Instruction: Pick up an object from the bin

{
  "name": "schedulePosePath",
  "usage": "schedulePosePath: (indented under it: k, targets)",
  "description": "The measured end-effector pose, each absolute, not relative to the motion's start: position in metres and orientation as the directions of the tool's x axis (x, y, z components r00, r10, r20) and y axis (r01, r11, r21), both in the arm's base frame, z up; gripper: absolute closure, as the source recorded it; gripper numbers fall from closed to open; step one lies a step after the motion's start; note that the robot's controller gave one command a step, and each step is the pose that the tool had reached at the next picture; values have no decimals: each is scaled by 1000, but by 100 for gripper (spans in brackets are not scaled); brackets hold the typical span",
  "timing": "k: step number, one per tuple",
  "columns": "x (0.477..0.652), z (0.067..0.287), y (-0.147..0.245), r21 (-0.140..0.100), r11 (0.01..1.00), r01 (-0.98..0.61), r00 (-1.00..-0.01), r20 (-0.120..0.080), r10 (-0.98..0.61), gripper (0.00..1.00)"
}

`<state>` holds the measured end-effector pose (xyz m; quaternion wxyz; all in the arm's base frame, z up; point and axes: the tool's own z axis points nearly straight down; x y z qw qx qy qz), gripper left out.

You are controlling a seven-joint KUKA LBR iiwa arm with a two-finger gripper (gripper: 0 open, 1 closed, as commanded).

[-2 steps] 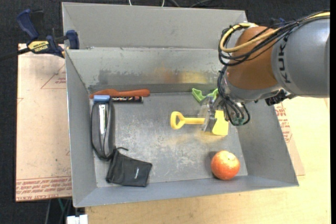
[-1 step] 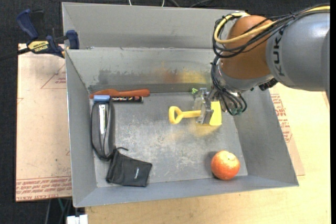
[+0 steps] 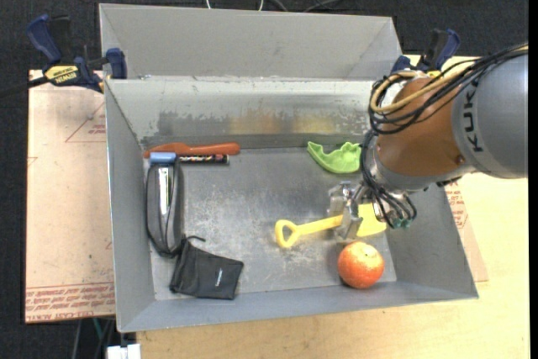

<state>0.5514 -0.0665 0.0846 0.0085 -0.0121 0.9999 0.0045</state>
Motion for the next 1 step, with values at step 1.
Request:
schedulePosePath:
  k: [1]
  targets:
    - [528,72,-86,10,997,-71,-997,-17,-71,100]
